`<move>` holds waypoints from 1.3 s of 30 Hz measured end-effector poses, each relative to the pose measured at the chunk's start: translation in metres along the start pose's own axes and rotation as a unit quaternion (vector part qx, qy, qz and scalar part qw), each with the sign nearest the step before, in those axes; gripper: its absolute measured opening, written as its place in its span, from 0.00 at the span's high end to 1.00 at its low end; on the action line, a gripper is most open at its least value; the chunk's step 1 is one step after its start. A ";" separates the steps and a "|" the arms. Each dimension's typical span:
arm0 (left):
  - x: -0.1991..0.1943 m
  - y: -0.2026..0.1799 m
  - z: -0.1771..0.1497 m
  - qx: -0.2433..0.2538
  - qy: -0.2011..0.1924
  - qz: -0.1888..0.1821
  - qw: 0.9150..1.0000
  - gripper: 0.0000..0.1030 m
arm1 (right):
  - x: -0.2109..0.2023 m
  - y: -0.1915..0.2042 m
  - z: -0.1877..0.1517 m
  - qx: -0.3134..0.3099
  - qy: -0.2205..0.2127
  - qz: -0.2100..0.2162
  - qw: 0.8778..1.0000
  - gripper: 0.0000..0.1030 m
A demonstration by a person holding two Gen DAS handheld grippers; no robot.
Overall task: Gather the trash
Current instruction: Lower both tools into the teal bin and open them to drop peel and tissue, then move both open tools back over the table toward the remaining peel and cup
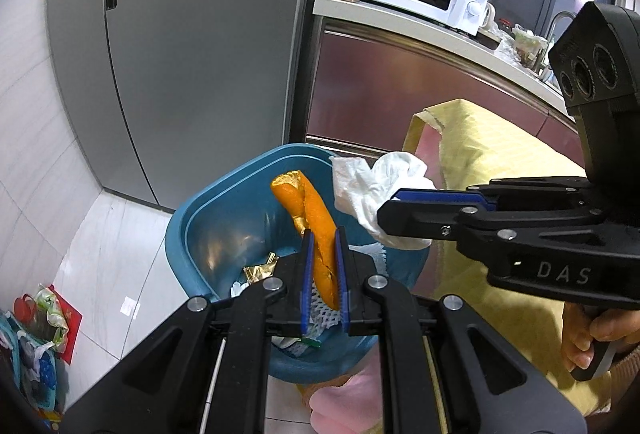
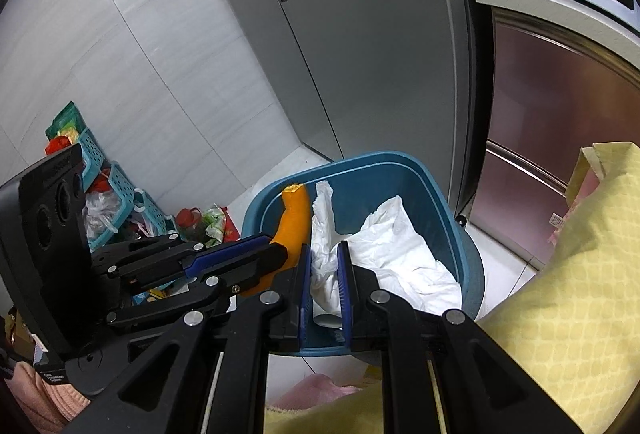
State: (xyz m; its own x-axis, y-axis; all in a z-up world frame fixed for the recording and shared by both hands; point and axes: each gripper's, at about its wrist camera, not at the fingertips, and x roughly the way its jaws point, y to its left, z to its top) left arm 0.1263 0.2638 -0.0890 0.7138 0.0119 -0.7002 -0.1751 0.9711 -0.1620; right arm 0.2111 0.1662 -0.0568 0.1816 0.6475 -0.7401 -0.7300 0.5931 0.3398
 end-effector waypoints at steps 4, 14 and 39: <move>0.008 0.002 0.000 -0.006 0.006 0.003 1.000 0.89 | 0.009 0.000 0.001 0.003 0.010 -0.005 1.000 0.89; 0.027 0.009 -0.004 -0.019 0.023 0.011 0.999 0.88 | 0.028 -0.001 0.006 0.013 0.036 -0.017 0.999 0.85; 0.010 -0.006 -0.009 -0.012 -0.011 0.014 1.000 0.57 | -0.013 -0.021 -0.010 0.037 -0.012 -0.004 0.999 0.72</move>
State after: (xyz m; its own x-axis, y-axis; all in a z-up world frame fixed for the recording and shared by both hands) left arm 0.1282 0.2560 -0.1008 0.7231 0.0445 -0.6893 -0.2107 0.9646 -0.1588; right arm 0.2169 0.1404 -0.0599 0.2044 0.6533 -0.7290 -0.6776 0.6319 0.3762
